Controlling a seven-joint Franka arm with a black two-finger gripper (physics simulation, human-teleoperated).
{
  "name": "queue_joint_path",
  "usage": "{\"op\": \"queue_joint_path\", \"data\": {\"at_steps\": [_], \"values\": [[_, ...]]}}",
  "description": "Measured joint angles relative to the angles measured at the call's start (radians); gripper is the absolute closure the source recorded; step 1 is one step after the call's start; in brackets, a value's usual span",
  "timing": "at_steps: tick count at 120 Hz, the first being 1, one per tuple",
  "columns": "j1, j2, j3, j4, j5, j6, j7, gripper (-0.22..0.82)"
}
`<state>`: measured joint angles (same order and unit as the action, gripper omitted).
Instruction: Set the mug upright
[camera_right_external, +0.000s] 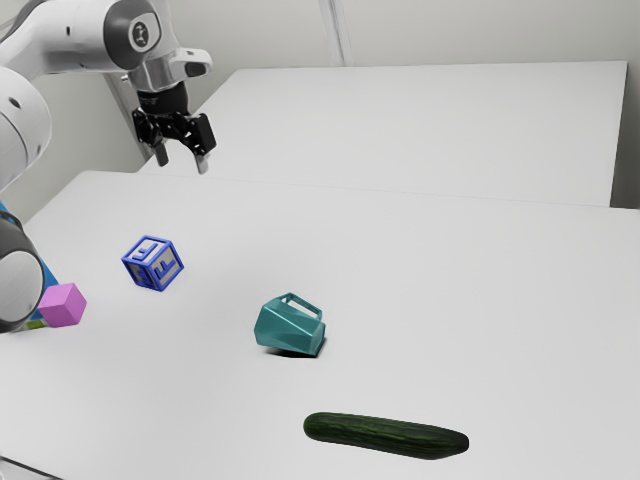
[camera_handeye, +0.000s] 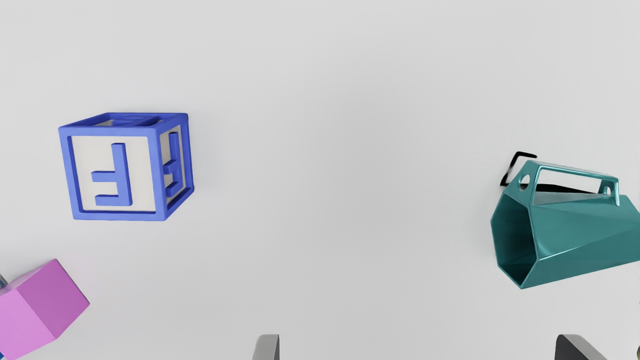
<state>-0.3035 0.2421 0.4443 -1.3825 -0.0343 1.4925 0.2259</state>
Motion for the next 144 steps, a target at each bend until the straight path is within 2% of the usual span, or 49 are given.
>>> {"op": "queue_joint_path", "data": {"at_steps": [37, 64, 96, 144], "values": [[-0.003, 0.005, 0.001, -0.022, -0.077, 0.011, 0.003, 0.00], [0.019, -0.044, -0.060, -0.252, -0.181, 0.170, -0.018, 0.00], [0.026, -0.082, -0.068, -0.482, -0.387, 0.391, -0.017, 0.00], [0.025, -0.136, -0.110, -0.732, -0.604, 0.534, 0.016, 0.00]]}}
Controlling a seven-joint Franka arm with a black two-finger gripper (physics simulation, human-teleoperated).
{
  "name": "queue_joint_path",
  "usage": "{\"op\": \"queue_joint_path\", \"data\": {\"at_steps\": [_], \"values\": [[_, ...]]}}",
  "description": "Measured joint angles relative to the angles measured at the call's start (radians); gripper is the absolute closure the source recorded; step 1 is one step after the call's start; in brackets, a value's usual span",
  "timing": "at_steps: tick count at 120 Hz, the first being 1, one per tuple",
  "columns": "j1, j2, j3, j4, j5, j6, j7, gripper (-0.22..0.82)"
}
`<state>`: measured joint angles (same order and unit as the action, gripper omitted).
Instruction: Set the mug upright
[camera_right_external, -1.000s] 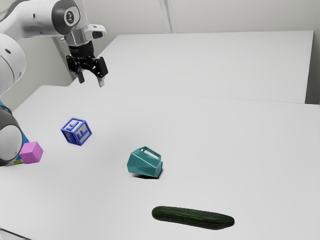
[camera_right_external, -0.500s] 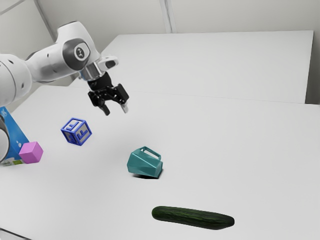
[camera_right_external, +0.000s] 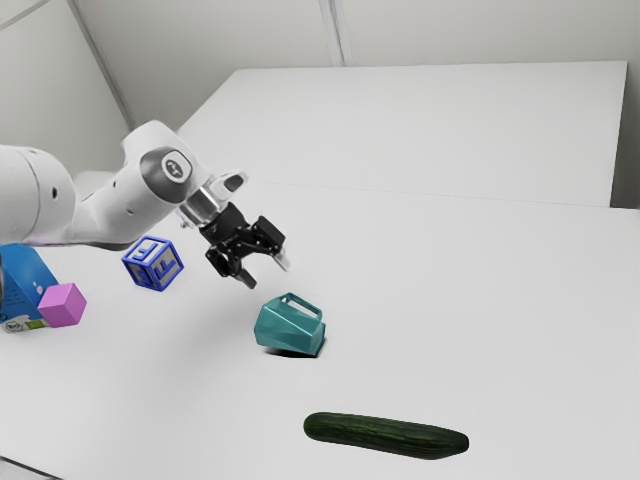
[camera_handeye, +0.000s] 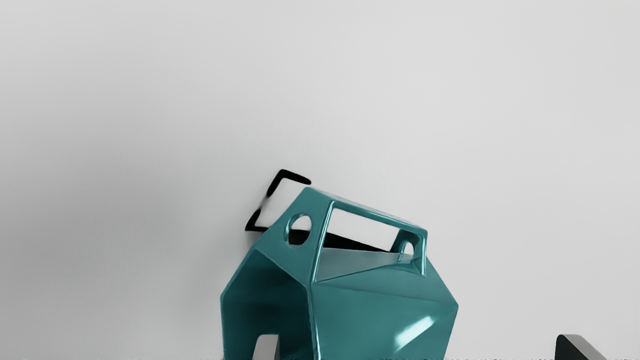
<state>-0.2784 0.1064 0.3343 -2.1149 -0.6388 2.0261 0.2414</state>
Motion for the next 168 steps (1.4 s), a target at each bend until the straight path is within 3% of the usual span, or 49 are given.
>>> {"op": "queue_joint_path", "data": {"at_steps": [23, 66, 131, 168], "values": [[0.002, -0.029, -0.003, -0.100, -0.026, 0.062, 0.020, 0.00], [0.003, -0.019, -0.003, -0.165, -0.213, 0.156, 0.127, 0.00], [0.016, 0.009, -0.003, -0.235, -0.510, 0.169, 0.388, 0.00], [0.013, 0.009, -0.003, -0.237, -0.554, 0.165, 0.497, 0.30]]}}
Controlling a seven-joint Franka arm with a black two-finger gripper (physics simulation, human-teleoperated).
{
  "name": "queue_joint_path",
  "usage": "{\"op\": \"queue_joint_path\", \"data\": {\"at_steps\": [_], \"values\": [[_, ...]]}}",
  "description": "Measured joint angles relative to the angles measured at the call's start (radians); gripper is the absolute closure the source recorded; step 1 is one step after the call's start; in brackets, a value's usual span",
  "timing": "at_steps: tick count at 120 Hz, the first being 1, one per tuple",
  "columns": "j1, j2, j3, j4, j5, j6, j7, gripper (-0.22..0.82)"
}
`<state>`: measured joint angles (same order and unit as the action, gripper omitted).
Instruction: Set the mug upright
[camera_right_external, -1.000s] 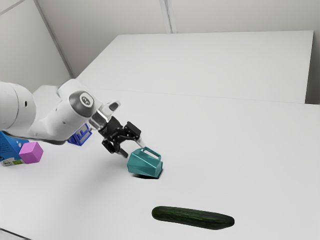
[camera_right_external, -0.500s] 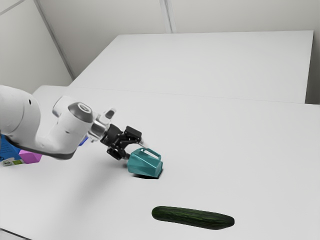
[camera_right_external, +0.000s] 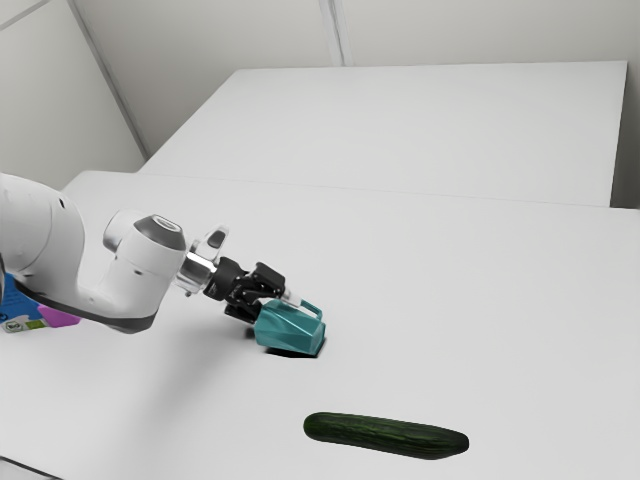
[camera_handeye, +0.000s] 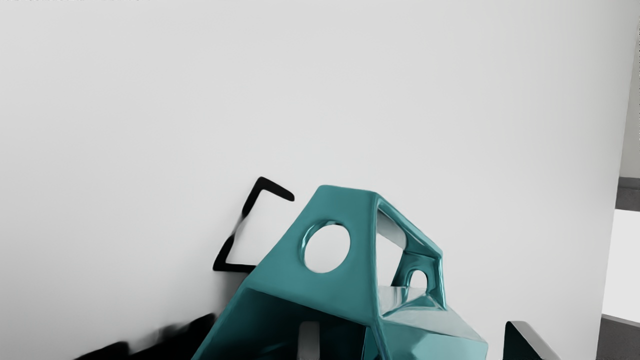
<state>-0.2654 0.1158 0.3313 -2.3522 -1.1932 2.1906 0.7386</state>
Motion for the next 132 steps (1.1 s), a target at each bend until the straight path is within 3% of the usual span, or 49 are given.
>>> {"op": "queue_joint_path", "data": {"at_steps": [29, 75, 109, 132], "values": [[0.000, 0.000, 0.000, 0.000, -0.009, -0.001, 0.054, 0.52], [-0.001, -0.009, -0.010, 0.004, -0.011, 0.009, 0.091, 0.74], [0.002, -0.048, -0.052, 0.026, 0.013, 0.021, 0.105, 0.79], [-0.001, -0.092, -0.069, 0.056, 0.157, 0.045, 0.087, 0.79]]}}
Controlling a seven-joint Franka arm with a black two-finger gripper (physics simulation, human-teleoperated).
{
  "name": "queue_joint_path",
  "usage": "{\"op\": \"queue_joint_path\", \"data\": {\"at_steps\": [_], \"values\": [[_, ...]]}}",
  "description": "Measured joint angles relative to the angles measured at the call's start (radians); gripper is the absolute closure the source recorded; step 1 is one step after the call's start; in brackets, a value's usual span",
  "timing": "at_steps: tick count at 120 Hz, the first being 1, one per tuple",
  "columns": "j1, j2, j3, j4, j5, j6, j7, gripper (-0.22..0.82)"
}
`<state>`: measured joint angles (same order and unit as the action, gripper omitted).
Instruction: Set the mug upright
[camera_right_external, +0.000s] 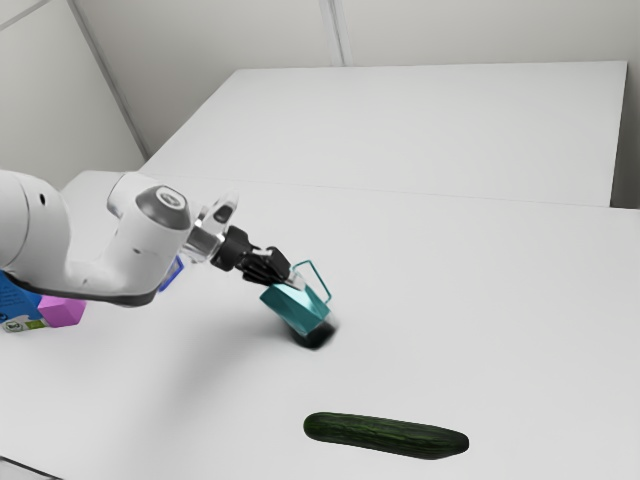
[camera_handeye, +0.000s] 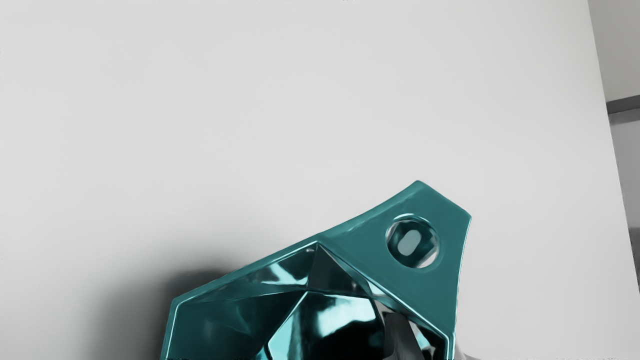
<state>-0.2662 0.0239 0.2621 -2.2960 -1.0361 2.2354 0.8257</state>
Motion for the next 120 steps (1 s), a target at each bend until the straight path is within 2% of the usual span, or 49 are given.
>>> {"op": "queue_joint_path", "data": {"at_steps": [49, 94, 120], "values": [[0.008, -0.100, -0.017, 0.032, 0.508, 0.013, -0.152, 0.79], [-0.001, -0.095, -0.043, 0.042, 0.852, 0.010, -0.315, 0.79], [-0.005, -0.093, -0.048, 0.013, 0.946, 0.063, -0.383, 0.79]]}}
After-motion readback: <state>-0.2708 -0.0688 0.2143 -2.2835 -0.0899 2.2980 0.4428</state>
